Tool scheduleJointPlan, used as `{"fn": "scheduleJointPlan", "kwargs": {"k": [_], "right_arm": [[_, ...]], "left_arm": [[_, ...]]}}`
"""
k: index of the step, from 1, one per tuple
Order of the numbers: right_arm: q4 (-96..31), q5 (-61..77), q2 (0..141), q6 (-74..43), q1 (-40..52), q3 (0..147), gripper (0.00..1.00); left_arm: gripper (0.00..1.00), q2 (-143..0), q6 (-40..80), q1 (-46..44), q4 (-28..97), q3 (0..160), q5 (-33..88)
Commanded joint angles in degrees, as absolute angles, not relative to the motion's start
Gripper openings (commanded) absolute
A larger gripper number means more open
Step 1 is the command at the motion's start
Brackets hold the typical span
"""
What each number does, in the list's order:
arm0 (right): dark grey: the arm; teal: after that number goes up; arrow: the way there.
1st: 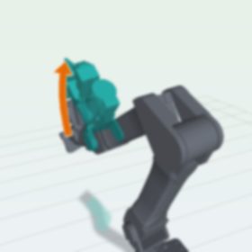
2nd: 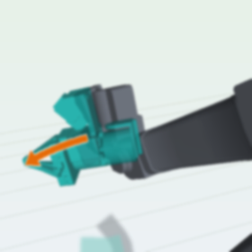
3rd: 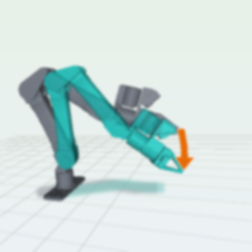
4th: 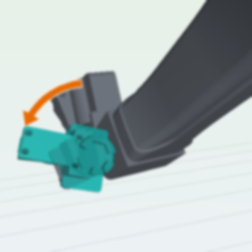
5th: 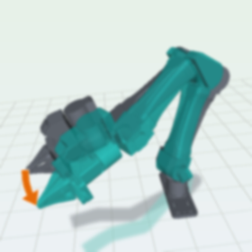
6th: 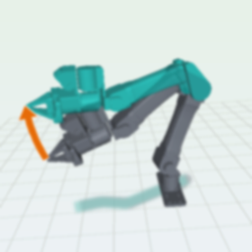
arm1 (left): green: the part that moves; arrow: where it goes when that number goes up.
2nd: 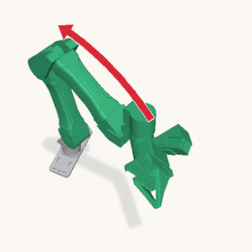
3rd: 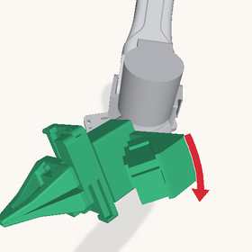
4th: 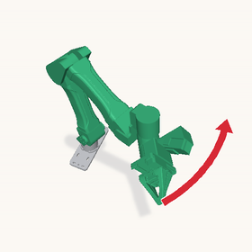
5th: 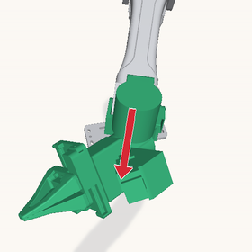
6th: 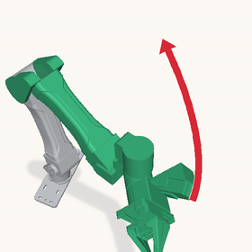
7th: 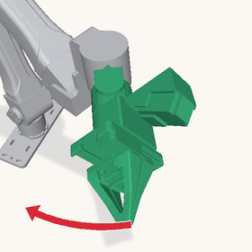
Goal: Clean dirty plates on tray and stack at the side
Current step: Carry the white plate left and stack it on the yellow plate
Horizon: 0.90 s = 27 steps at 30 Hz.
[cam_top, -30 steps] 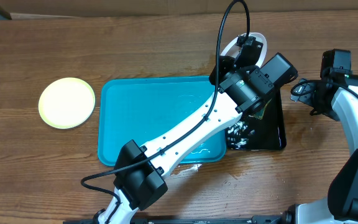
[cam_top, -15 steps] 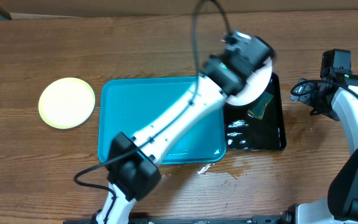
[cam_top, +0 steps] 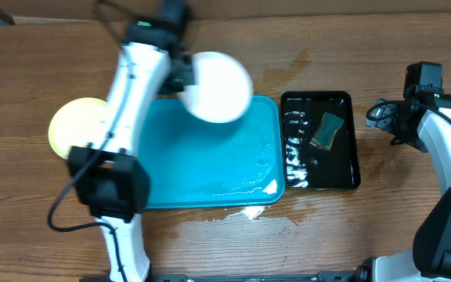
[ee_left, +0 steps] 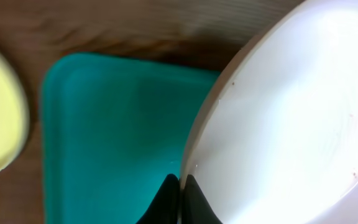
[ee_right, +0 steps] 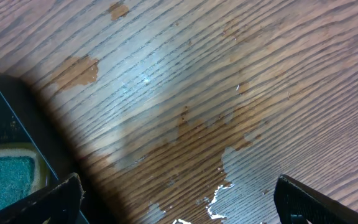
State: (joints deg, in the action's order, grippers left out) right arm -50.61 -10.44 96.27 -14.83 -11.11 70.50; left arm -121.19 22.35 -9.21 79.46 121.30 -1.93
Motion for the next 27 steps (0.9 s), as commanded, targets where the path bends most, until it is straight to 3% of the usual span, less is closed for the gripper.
{"fn": "scheduleJointPlan", "kwargs": {"k": [1, 14, 27], "right_arm": [[-50.5, -10.2, 95.2, -15.3, -11.1, 71.6, 1.00], [-50.5, -10.2, 95.2, -15.2, -11.1, 71.6, 1.00], [-50.5, -10.2, 95.2, -15.3, -11.1, 71.6, 1.00]], "left_arm": [[0.04, -121.1, 23.0, -1.3, 81.6, 122.7, 0.1], [0.04, -121.1, 30.9, 25.8, 82.9, 122.6, 1.9], [0.04, -121.1, 30.9, 31.2, 83.0, 121.1, -4.4]]}}
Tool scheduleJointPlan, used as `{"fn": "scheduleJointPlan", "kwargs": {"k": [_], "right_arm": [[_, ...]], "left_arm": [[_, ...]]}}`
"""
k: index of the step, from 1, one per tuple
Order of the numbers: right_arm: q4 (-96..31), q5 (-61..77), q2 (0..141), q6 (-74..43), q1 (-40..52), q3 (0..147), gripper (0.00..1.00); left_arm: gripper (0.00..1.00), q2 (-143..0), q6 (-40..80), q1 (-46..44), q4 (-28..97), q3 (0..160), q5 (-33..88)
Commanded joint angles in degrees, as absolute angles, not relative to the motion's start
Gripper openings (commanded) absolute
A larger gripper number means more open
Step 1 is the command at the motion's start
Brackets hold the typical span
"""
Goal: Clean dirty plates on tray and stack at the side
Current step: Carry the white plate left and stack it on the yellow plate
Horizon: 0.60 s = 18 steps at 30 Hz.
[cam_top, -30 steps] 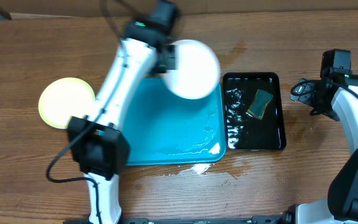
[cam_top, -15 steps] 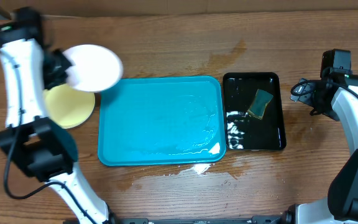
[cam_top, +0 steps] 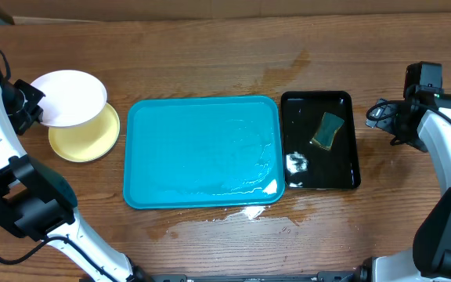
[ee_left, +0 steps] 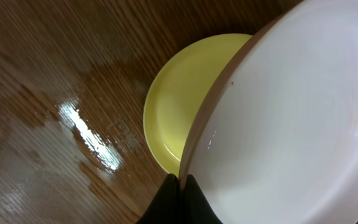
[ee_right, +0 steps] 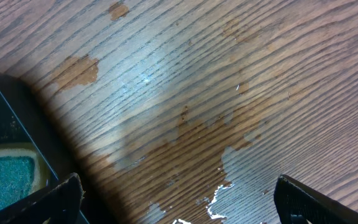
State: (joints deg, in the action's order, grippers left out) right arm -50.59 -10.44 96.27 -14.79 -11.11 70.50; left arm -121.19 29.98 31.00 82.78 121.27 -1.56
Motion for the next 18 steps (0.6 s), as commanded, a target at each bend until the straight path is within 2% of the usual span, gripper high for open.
{"fn": "scheduleJointPlan", "kwargs": {"k": [1, 2, 5, 6, 7, 18], "right_arm": [[-50.5, -10.2, 95.2, -15.3, -11.1, 71.6, 1.00], [-50.5, -10.2, 95.2, -15.2, -11.1, 71.6, 1.00], [-50.5, -10.2, 95.2, -15.2, -11.1, 71.6, 1.00], [-50.5, -10.2, 95.2, -15.2, -11.1, 71.6, 1.00], [-50.5, -10.2, 95.2, -15.3, -11.1, 71.6, 1.00], [-50.5, -10.3, 95.2, -15.3, -11.1, 71.6, 1.00]], "left_arm": [[0.08, -121.1, 30.9, 31.2, 83.0, 121.1, -4.5], [0.17, -121.1, 30.9, 31.2, 83.0, 121.1, -4.7], [0.82, -121.1, 30.9, 31.2, 83.4, 121.1, -4.6], [0.95, -121.1, 30.9, 31.2, 83.6, 121.1, -4.6], [1.00, -121.1, 30.9, 31.2, 83.8, 121.1, -4.6], [1.00, -121.1, 28.5, 30.3, 84.2, 121.1, -0.3]]}}
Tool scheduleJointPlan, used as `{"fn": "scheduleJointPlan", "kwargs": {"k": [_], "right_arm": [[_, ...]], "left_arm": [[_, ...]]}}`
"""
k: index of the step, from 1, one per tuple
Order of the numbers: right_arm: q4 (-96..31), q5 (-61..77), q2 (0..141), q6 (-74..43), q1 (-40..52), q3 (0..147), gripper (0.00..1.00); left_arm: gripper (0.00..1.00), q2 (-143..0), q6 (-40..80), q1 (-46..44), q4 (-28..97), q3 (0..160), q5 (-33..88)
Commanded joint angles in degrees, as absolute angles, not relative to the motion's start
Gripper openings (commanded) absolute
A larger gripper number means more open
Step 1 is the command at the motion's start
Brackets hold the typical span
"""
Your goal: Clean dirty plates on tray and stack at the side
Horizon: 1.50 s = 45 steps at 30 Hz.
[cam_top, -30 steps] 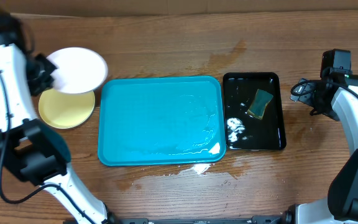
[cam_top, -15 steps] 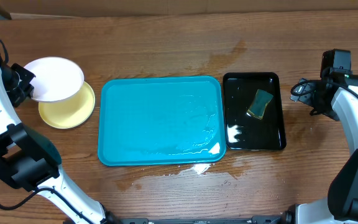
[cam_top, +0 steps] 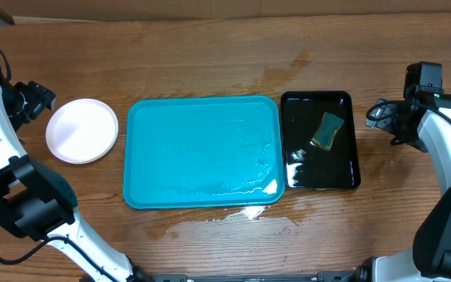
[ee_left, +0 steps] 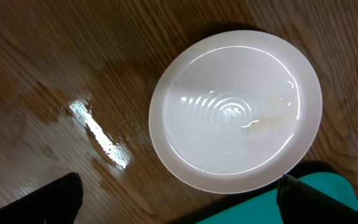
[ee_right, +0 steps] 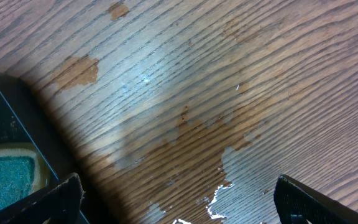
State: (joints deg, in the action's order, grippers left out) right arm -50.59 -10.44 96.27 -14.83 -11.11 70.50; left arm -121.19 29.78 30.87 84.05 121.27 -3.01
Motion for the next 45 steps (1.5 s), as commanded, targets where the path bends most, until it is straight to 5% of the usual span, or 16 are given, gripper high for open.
{"fn": "scheduleJointPlan", "kwargs": {"k": [1, 45], "right_arm": [[-50.5, -10.2, 95.2, -15.3, -11.1, 71.6, 1.00], [-50.3, -10.2, 91.8, -15.2, -10.9, 71.6, 1.00]], "left_arm": [[1.00, -121.1, 28.5, 30.0, 84.2, 121.1, 0.4], [1.00, -121.1, 29.4, 28.1, 83.5, 121.1, 2.8]]}}
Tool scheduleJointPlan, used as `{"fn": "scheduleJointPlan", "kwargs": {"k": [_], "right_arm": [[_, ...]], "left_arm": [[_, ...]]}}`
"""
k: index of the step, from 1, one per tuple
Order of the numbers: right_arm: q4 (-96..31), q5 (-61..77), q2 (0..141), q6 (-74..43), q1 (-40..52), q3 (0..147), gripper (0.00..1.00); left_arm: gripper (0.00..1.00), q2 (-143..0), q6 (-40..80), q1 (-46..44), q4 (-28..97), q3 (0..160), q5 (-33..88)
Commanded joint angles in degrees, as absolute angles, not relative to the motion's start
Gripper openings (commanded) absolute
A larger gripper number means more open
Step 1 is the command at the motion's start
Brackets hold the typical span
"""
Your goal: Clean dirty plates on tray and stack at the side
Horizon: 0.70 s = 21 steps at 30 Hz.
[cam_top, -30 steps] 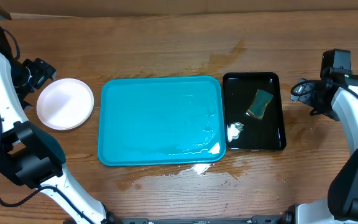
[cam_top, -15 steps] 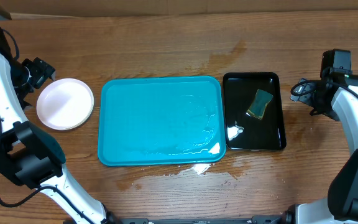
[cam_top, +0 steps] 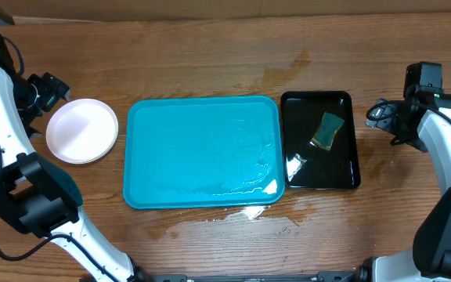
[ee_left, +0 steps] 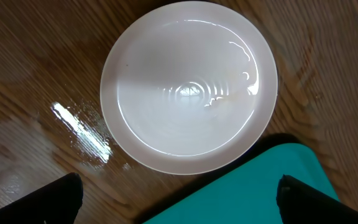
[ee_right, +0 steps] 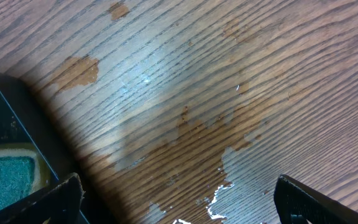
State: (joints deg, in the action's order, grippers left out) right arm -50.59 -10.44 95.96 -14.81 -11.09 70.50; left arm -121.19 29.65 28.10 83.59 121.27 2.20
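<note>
A white plate [cam_top: 82,130] lies flat on the table left of the teal tray [cam_top: 202,153], wet and shiny inside [ee_left: 188,84]. No yellow plate shows; the white one covers that spot. My left gripper [cam_top: 44,88] hovers open just behind and left of the plate, nothing between its fingers [ee_left: 179,200]. A corner of the teal tray [ee_left: 260,193] shows under it. The tray holds no plates, only a film of water. My right gripper [cam_top: 380,115] stands open over wet wood [ee_right: 179,200], right of the black tray.
A black tray [cam_top: 350,141] with water, a little foam and a green sponge [cam_top: 328,130] sits right of the teal tray; its rim [ee_right: 17,118] and the sponge [ee_right: 5,177] show at the right wrist view's left. Water puddles lie along the teal tray's front edge [cam_top: 245,211].
My left gripper, still open, has shifted a little toward the back and right of the white plate. The plate lies where it was. The right arm has not moved.
My left gripper was shut on the white plate above the teal tray's back edge, with a yellow plate alone at the left. Then it held the white plate over the yellow one. Then the white plate lay on the yellow plate and the gripper was open, as now.
</note>
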Motion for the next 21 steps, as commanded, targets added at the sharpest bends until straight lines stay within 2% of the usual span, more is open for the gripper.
{"fn": "scheduleJointPlan", "kwargs": {"k": [1, 14, 21], "right_arm": [[-50.3, -10.2, 89.7, -15.2, -10.8, 71.6, 1.00], [-50.3, -10.3, 57.5, -15.2, -10.6, 71.6, 1.00], [-50.7, -10.5, 38.2, -15.0, -4.8, 71.6, 1.00]], "left_arm": [[1.00, -121.1, 29.4, 28.1, 83.5, 121.1, 2.8], [1.00, -121.1, 29.4, 28.1, 83.5, 121.1, 2.8], [1.00, -121.1, 29.4, 28.1, 83.5, 121.1, 2.8]]}}
